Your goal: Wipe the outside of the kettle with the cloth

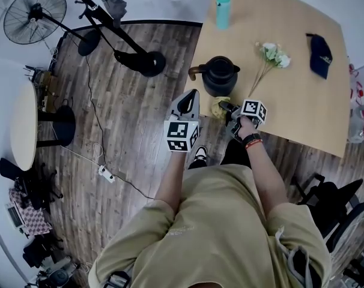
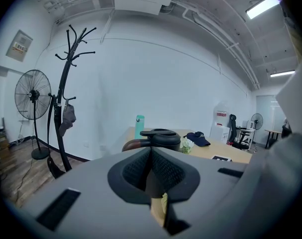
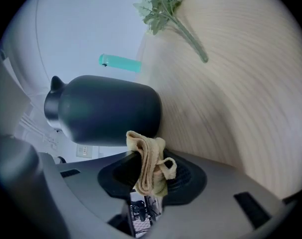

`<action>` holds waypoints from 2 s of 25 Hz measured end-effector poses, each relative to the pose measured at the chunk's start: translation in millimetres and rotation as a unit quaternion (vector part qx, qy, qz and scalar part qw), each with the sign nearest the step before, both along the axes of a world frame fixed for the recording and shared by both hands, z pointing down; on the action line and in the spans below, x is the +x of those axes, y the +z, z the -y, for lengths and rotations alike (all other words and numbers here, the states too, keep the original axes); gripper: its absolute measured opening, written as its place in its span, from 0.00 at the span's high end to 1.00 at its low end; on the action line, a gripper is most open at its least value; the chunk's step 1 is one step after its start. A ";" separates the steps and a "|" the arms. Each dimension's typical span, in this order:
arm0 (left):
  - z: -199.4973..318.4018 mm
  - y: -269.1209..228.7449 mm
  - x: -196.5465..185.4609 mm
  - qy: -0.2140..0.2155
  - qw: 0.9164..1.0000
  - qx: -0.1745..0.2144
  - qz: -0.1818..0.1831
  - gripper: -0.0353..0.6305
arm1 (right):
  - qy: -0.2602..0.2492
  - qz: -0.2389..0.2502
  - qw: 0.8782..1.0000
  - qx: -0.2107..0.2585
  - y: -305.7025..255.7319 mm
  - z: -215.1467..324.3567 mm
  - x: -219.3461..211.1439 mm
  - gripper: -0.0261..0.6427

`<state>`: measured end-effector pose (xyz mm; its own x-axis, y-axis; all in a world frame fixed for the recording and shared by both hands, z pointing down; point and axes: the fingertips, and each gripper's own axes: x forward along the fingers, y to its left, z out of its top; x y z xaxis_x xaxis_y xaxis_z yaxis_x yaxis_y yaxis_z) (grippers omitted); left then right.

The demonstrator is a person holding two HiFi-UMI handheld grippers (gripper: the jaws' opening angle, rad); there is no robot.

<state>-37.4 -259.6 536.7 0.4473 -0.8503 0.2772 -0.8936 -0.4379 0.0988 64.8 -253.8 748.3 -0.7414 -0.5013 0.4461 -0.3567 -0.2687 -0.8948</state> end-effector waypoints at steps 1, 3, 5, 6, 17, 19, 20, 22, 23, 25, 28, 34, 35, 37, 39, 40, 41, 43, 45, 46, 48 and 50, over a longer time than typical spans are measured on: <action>-0.5 -0.1 1.4 0.001 1.000 0.001 0.000 0.91 | 0.002 -0.007 1.000 0.001 0.0 -0.2 3.6 0.76; -1.6 0.0 3.9 0.003 1.000 0.001 -0.001 0.91 | 0.004 -0.027 1.000 0.011 -1.1 0.2 11.3 0.76; -2.7 0.4 6.2 0.006 1.000 -0.002 -0.003 0.91 | 0.008 -0.053 0.998 0.028 -3.5 1.7 20.0 0.76; -3.3 0.6 7.5 0.009 1.000 -0.003 -0.004 0.91 | 0.013 -0.066 0.997 0.035 -5.1 2.5 24.6 0.76; -8.7 -6.6 13.2 0.032 0.999 -0.007 -0.013 0.91 | 0.081 -0.151 0.981 0.088 -25.2 19.2 67.6 0.76; -8.6 -10.5 12.3 0.035 0.999 -0.004 -0.013 0.91 | 0.089 -0.160 0.979 0.093 -31.2 21.0 73.1 0.76; -8.4 -13.1 11.0 0.035 0.999 -0.001 -0.012 0.91 | 0.093 -0.166 0.977 0.097 -35.5 21.8 75.6 0.76; -8.1 -19.5 7.3 0.036 0.999 0.006 -0.010 0.91 | 0.097 -0.188 0.971 0.113 -48.3 22.6 80.3 0.76; -8.1 -23.2 5.3 0.038 0.999 0.010 -0.010 0.91 | 0.098 -0.205 0.966 0.125 -57.1 22.6 82.9 0.76; -8.7 -31.3 2.2 0.042 0.999 0.017 -0.010 0.91 | 0.099 -0.244 0.952 0.158 -79.3 21.8 87.8 0.76; -10.2 -45.4 -1.0 0.052 0.998 0.028 -0.014 0.91 | 0.099 -0.300 0.924 0.216 -119.9 18.8 91.7 0.76; -14.0 -74.6 -7.9 0.061 0.996 0.059 -0.009 0.91 | 0.092 -0.379 0.862 0.325 -201.5 7.2 80.3 0.76; -15.5 -78.0 -8.2 0.063 0.996 0.064 -0.007 0.91 | 0.091 -0.390 0.851 0.341 -214.4 3.2 77.1 0.76; -19.0 -85.1 -8.0 0.067 0.995 0.072 -0.008 0.91 | 0.092 -0.412 0.828 0.368 -238.6 -5.7 71.8 0.76; -22.0 -93.7 -7.0 0.072 0.994 0.081 -0.010 0.91 | 0.098 -0.431 0.808 0.390 -260.0 -14.4 67.7 0.76; -23.5 -97.7 -6.8 0.074 0.994 0.085 -0.010 0.91 | 0.102 -0.440 0.798 0.399 -269.4 -18.5 65.5 0.76; -25.3 -101.0 -7.0 0.075 0.993 0.089 -0.010 0.91 | 0.104 -0.448 0.789 0.408 -278.0 -22.6 62.9 0.76; -29.6 -105.8 -7.6 0.078 0.992 0.097 -0.008 0.91 | 0.107 -0.464 0.771 0.423 -291.5 -30.4 57.4 0.76; -34.3 -107.9 -8.1 0.080 0.992 0.101 -0.009 0.91 | 0.111 -0.475 0.759 0.432 -299.6 -37.5 53.3 0.76; -37.0 -107.9 -8.5 0.081 0.992 0.101 -0.010 0.91 | 0.114 -0.477 0.755 0.435 -301.8 -41.0 51.8 0.76; -41.5 -108.2 -11.0 0.081 0.991 0.102 -0.012 0.91 | 0.117 -0.483 0.751 0.435 -303.2 -47.3 48.9 0.76; -44.0 -109.4 -15.7 0.079 0.991 0.103 -0.014 0.91 | 0.118 -0.484 0.752 0.431 -302.0 -51.6 45.5 0.77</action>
